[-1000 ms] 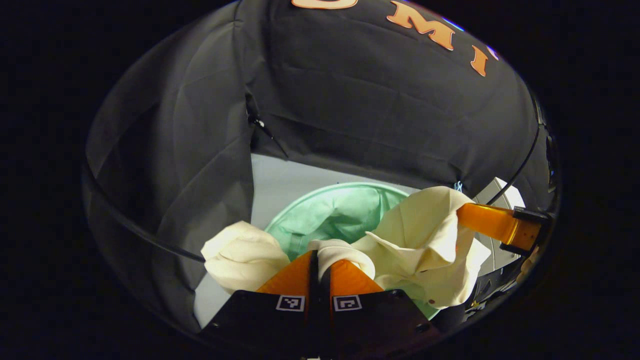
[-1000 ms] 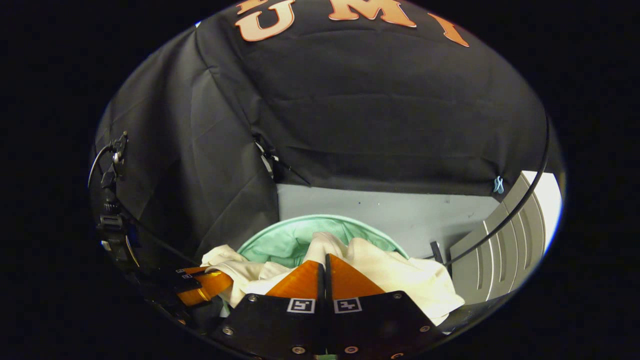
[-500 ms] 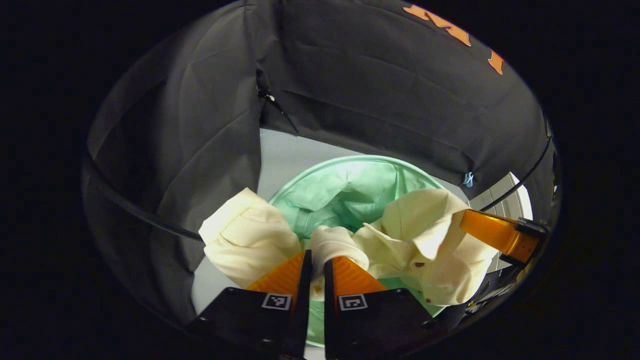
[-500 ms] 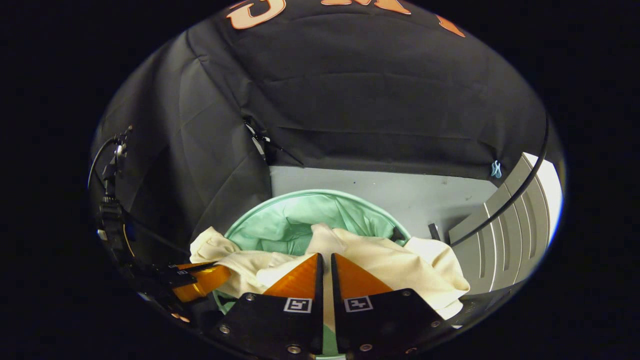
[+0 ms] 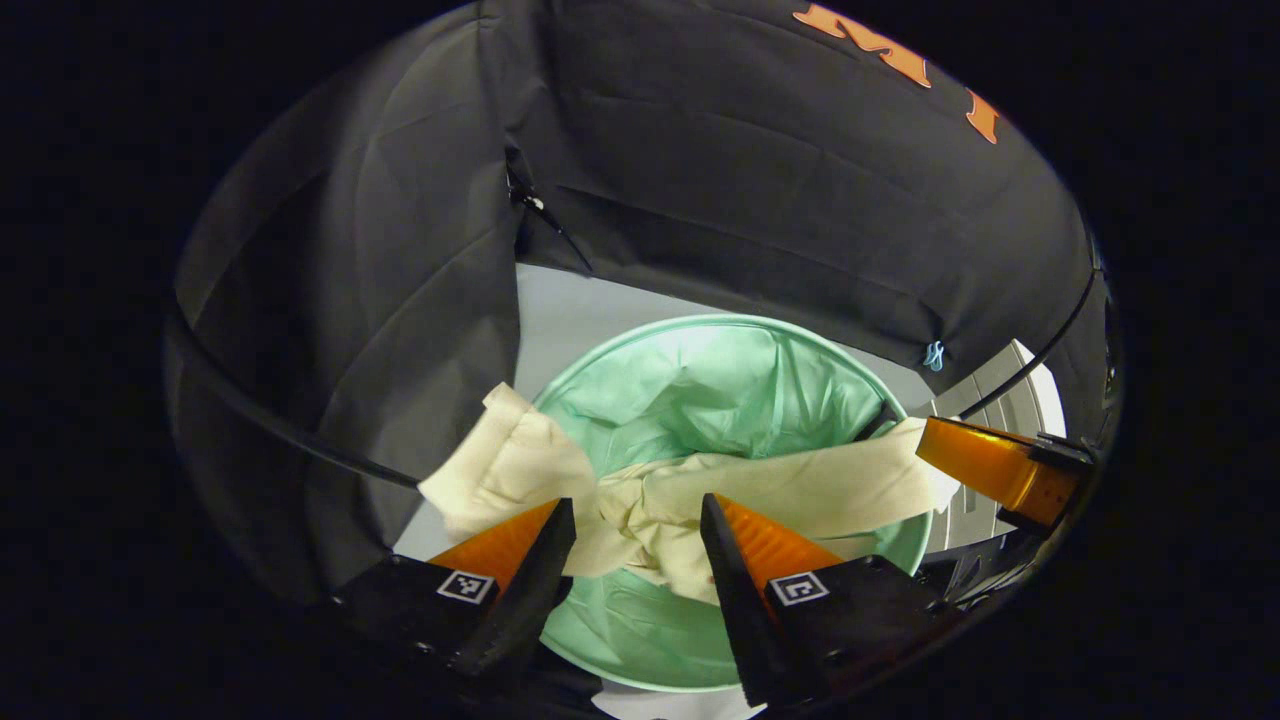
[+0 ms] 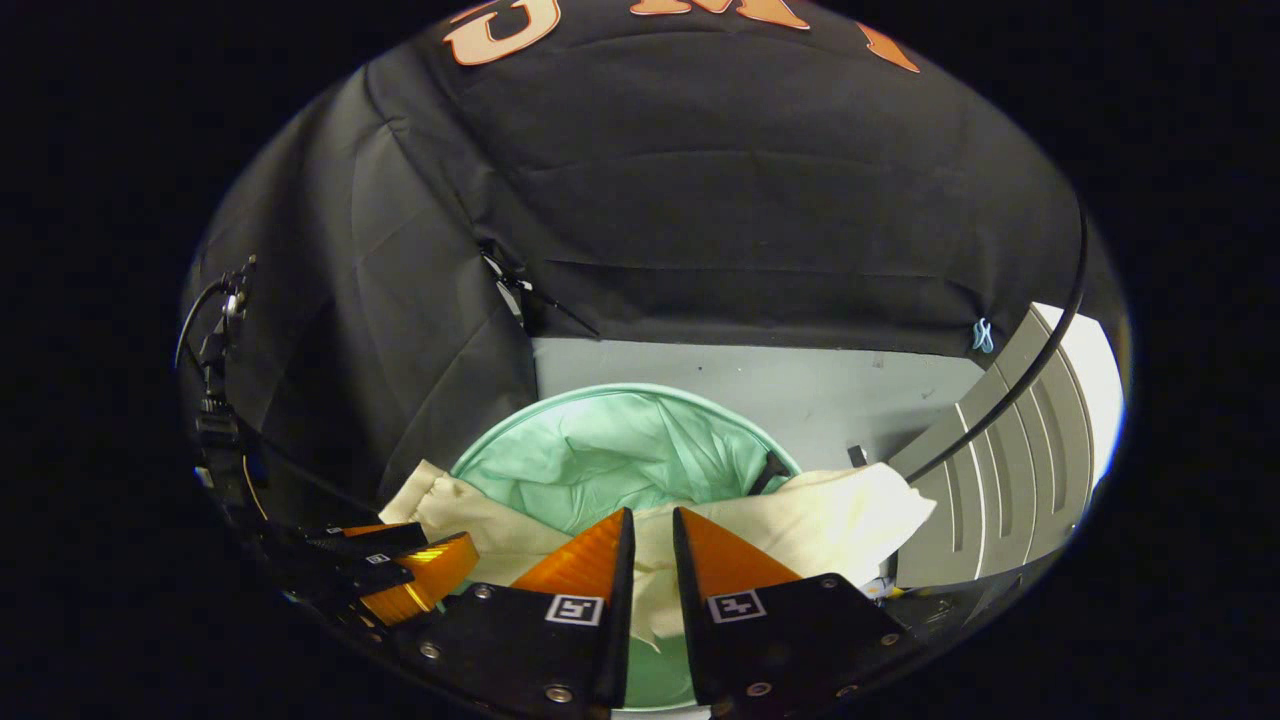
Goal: Grasp the clothes on the hanger with both hands and then place them into the laundry hamper below.
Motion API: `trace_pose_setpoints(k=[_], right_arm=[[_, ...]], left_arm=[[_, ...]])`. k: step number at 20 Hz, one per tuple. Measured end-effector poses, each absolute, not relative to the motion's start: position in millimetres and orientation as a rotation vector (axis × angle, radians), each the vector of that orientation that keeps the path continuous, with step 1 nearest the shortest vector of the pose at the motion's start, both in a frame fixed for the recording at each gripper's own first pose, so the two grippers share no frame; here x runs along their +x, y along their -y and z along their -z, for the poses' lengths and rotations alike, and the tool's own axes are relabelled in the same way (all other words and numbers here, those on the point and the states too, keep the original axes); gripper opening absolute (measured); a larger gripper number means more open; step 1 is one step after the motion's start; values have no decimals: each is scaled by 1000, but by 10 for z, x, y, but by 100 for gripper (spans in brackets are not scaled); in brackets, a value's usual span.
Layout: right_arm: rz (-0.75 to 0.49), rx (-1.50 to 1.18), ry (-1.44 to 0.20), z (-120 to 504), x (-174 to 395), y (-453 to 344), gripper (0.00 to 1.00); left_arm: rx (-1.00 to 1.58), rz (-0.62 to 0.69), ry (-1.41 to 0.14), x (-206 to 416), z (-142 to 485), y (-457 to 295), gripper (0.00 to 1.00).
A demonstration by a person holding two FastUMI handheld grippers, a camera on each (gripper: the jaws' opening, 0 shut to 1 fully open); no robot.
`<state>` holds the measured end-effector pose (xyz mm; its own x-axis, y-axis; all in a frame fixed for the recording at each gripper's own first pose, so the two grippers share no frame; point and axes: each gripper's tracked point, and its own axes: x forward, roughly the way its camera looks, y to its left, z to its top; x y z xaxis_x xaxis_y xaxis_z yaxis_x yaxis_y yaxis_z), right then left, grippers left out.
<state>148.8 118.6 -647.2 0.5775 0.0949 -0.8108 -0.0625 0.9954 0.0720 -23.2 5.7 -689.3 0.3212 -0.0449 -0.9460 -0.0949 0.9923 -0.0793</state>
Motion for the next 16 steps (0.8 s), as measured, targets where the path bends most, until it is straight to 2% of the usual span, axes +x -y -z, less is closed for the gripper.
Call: trace_pose_setpoints(k=[1, 2, 3, 4, 5, 6, 7, 8, 10, 13, 16], right_arm=[[-90, 36, -951, 6453, 1486, -1178, 37], [-86, 37, -950, 6448, 1487, -1162, 19], [-83, 39, -949, 6452, 1480, -1141, 32], [-81, 40, -945, 6412, 1469, -1113, 39], [-80, 41, -941, 6398, 1484, -1124, 43], [-77, 40, -938, 6374, 1484, -1121, 54], [-72, 37, -938, 6369, 1477, -1114, 60], [-68, 33, -936, 6359, 1456, -1103, 71], [-75, 17, -951, 6345, 1403, -1113, 85], [-69, -15, -936, 6270, 1397, -1067, 93], [-70, -55, -893, 6091, 1417, -989, 94]], left_arm=[[-123, -36, -1244, -226, 6905, -81, 85], [-115, -35, -1244, -227, 6895, -90, 85], [-106, -36, -1244, -228, 6871, -85, 85], [-102, -34, -1243, -223, 6855, -80, 85], [-96, -34, -1244, -232, 6834, -78, 93], [-98, -26, -1240, -229, 6812, -50, 88], [-90, -27, -1232, -253, 6763, -54, 98], [-86, -24, -1223, -227, 6720, -64, 99], [-86, -20, -1201, -195, 6645, -57, 100], [-75, -28, -1195, -180, 6560, -88, 100], [-97, -55, -1184, -141, 6449, -100, 98]])
